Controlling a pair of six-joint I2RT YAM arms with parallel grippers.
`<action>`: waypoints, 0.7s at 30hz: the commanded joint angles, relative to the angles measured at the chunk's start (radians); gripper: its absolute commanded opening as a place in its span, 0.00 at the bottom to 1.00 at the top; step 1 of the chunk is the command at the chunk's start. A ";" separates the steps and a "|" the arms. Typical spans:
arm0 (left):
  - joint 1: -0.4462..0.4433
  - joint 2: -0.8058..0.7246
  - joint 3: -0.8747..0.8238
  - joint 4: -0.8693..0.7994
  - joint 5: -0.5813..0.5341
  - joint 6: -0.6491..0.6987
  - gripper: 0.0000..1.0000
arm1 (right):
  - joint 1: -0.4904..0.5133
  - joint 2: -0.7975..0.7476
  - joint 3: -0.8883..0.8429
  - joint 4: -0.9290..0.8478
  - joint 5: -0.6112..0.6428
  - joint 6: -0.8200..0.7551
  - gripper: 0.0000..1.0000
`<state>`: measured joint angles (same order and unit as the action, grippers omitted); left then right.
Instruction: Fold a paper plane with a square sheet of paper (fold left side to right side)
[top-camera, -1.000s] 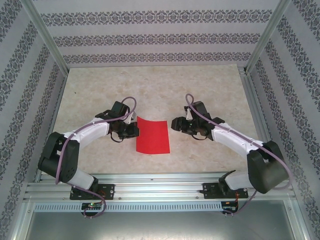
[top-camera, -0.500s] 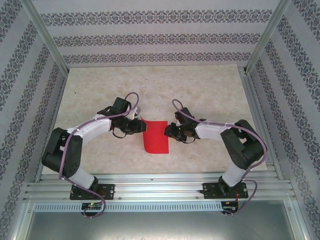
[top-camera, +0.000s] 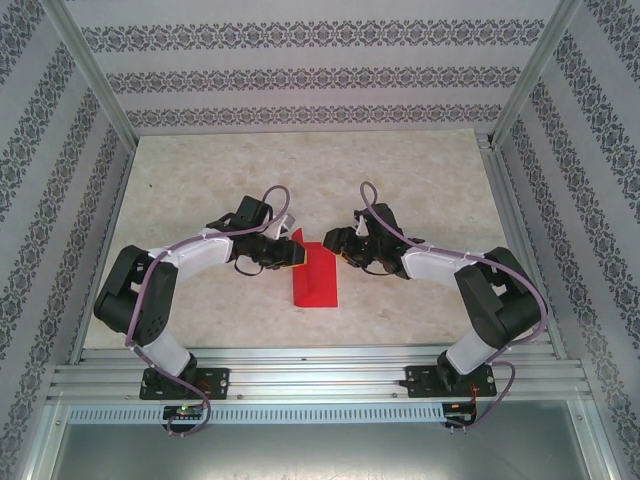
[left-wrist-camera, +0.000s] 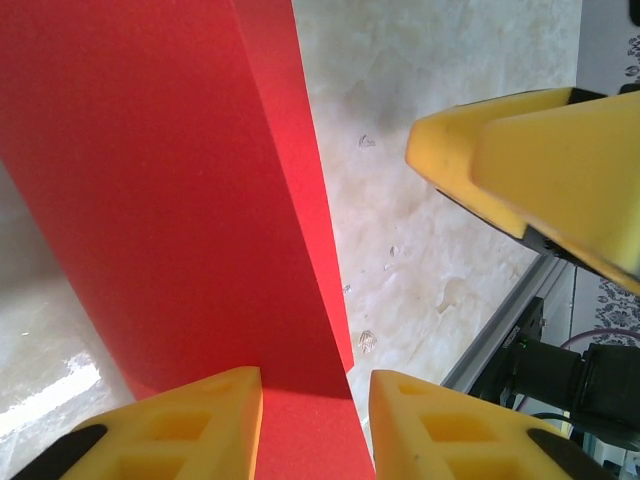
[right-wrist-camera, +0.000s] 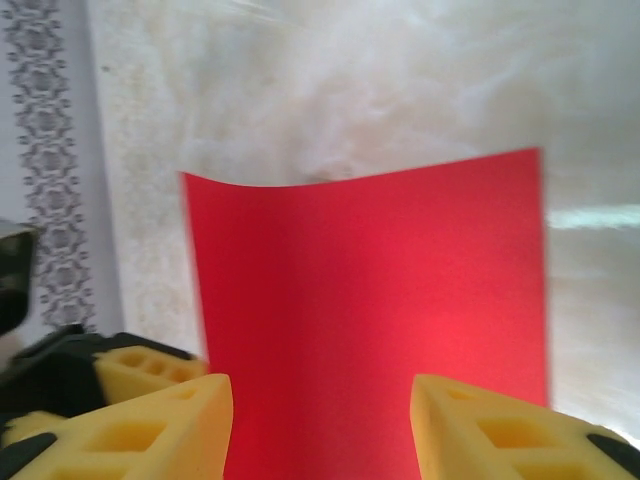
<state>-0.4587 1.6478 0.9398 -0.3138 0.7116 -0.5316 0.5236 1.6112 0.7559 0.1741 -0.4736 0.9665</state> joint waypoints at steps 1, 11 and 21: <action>-0.016 0.015 0.025 0.050 0.021 -0.005 0.32 | 0.011 0.038 0.016 0.142 -0.068 0.055 0.51; -0.028 0.027 0.021 0.063 0.020 -0.010 0.24 | 0.056 0.156 0.059 0.276 -0.109 0.121 0.48; -0.034 0.022 0.026 0.055 0.007 -0.009 0.24 | 0.059 0.170 0.069 0.202 -0.096 0.074 0.16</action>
<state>-0.4805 1.6779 0.9401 -0.2794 0.7204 -0.5362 0.5762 1.7737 0.8005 0.3908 -0.5701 1.0744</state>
